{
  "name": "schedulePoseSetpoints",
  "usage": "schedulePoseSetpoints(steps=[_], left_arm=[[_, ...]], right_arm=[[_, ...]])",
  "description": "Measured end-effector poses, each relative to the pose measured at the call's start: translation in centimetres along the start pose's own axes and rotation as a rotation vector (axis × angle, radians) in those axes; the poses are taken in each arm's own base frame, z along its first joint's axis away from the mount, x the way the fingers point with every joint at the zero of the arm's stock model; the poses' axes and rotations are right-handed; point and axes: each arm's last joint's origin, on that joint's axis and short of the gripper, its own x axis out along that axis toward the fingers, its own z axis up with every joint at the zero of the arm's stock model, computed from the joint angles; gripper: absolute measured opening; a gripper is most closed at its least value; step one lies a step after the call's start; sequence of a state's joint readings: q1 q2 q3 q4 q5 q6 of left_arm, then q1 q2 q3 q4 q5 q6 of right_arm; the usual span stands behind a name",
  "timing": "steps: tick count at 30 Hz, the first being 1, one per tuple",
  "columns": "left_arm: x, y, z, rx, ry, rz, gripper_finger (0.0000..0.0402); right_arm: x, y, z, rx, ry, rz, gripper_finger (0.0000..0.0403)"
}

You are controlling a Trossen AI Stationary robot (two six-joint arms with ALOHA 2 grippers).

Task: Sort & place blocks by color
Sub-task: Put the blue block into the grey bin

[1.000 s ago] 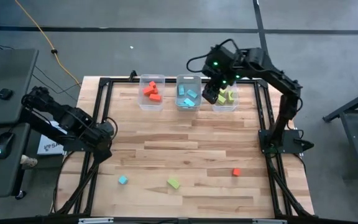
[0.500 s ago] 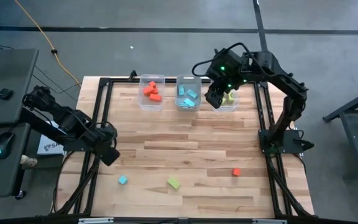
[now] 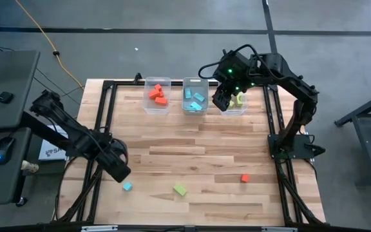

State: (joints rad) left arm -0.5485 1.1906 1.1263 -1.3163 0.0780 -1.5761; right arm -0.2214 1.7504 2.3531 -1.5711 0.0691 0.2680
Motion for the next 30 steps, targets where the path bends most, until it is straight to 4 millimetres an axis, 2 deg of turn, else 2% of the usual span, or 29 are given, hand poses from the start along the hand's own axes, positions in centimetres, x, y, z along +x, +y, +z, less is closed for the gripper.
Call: schedulePoseSetpoints(steps=[17, 30], left_arm=[[6.7, -4.8, -1.2, -0.058, -0.008, 0.161, 0.0182], [11.4, -6.5, -1.6, -0.066, -0.016, 0.273, 0.0182]], right_arm=[[0.0, 0.1, 0.0, 0.002, 0.005, 0.019, 0.0190], [0.0, 0.1, 0.0, 0.005, 0.005, 0.017, 0.0190]])
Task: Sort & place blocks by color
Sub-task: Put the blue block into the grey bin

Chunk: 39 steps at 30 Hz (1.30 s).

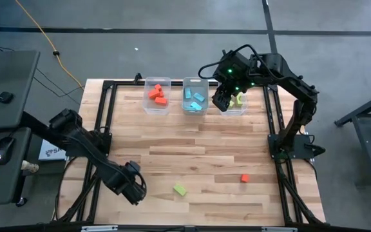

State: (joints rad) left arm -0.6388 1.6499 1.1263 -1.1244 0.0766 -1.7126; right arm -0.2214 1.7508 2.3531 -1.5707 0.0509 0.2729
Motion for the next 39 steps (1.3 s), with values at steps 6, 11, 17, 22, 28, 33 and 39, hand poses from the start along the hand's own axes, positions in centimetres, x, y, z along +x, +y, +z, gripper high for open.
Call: schedulePoseSetpoints(steps=[6, 11, 17, 22, 28, 33, 39], left_arm=[[1.1, -0.7, 0.0, 0.014, 0.003, 0.023, 0.0182], [1.4, -0.3, 0.0, 0.075, 0.007, 0.028, 0.0182], [2.0, 2.4, 0.6, 0.049, 0.064, 0.060, 0.0181], [1.8, 2.6, 0.6, 0.057, 0.070, 0.001, 0.0181], [1.8, 1.5, 0.4, 0.076, 0.077, -0.101, 0.0181], [1.8, 1.4, 0.5, 0.056, 0.056, -0.121, 0.0181], [2.7, 1.8, 0.5, 0.025, 0.068, -0.102, 0.0181]], right_arm=[[0.0, 0.0, 0.0, 0.000, 0.000, 0.000, 0.0190], [0.0, 0.0, 0.0, 0.000, 0.000, -0.001, 0.0190], [0.0, 0.0, 0.0, 0.012, 0.000, -0.001, 0.0190], [0.0, 0.0, 0.0, 0.016, 0.000, -0.002, 0.0190], [0.1, 0.0, 0.0, 0.015, 0.003, -0.002, 0.0190], [0.1, 0.0, 0.1, 0.016, 0.000, -0.002, 0.0190], [0.2, 0.0, 0.1, 0.016, 0.001, -0.002, 0.0190]])
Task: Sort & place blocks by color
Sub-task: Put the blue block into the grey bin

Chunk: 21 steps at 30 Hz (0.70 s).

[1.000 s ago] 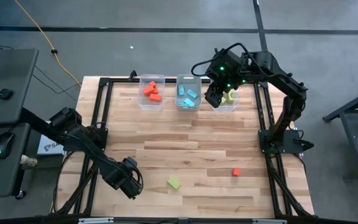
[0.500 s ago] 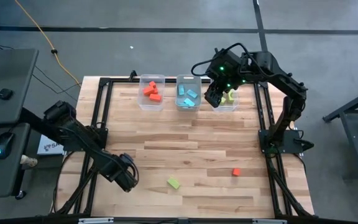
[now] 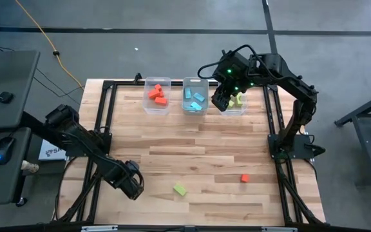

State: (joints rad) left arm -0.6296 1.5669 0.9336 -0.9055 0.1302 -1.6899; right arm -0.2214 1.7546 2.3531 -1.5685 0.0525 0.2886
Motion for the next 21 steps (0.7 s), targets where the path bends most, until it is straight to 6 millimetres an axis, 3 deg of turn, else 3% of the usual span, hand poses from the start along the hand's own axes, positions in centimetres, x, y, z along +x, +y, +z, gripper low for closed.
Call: schedulePoseSetpoints(steps=[21], left_arm=[[1.12, -0.07, 0.13, 0.024, -0.001, 0.008, 0.0181]], right_arm=[[0.00, -0.01, 0.00, 0.003, 0.000, -0.001, 0.0190]])
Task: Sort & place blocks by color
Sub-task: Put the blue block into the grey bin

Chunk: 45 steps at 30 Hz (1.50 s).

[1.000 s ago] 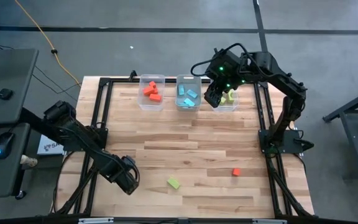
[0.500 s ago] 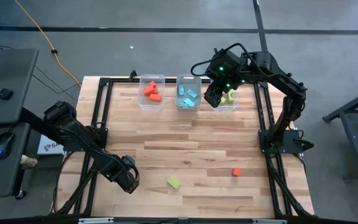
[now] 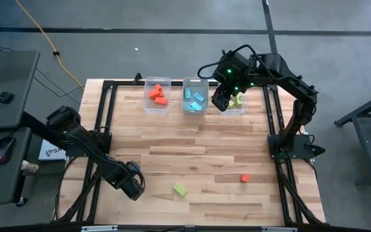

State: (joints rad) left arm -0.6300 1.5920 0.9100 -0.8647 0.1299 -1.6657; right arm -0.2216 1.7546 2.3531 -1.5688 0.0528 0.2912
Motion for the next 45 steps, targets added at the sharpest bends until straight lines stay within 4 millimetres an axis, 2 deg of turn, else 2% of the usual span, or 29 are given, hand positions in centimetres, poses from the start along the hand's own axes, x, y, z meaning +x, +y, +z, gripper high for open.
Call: schedulePoseSetpoints(steps=[13, 17, 24, 29, 36, 45], left_arm=[[1.3, -0.7, 0.1, 0.018, 0.011, 0.013, 0.0178], [1.3, -0.7, 0.1, 0.018, 0.012, 0.012, 0.0150], [1.2, -0.7, 0.1, 0.026, 0.015, 0.008, 0.0067], [1.0, -0.7, 0.0, 0.055, 0.016, -0.001, 0.0059], [-0.3, -0.8, 0.8, 0.122, 0.007, -0.060, 0.0059], [-2.8, -0.5, 4.0, 0.199, -0.092, -0.176, 0.0059]], right_arm=[[0.0, 0.0, 0.0, 0.000, 0.000, 0.000, 0.0190], [0.0, 0.0, 0.0, 0.000, 0.000, 0.000, 0.0190], [0.0, 0.0, 0.0, 0.000, 0.000, 0.000, 0.0190], [0.0, 0.0, 0.0, 0.000, -0.001, 0.000, 0.0190], [0.0, 0.0, 0.0, 0.000, -0.002, 0.001, 0.0190], [0.0, 0.0, 0.0, -0.001, -0.005, -0.008, 0.0190]])
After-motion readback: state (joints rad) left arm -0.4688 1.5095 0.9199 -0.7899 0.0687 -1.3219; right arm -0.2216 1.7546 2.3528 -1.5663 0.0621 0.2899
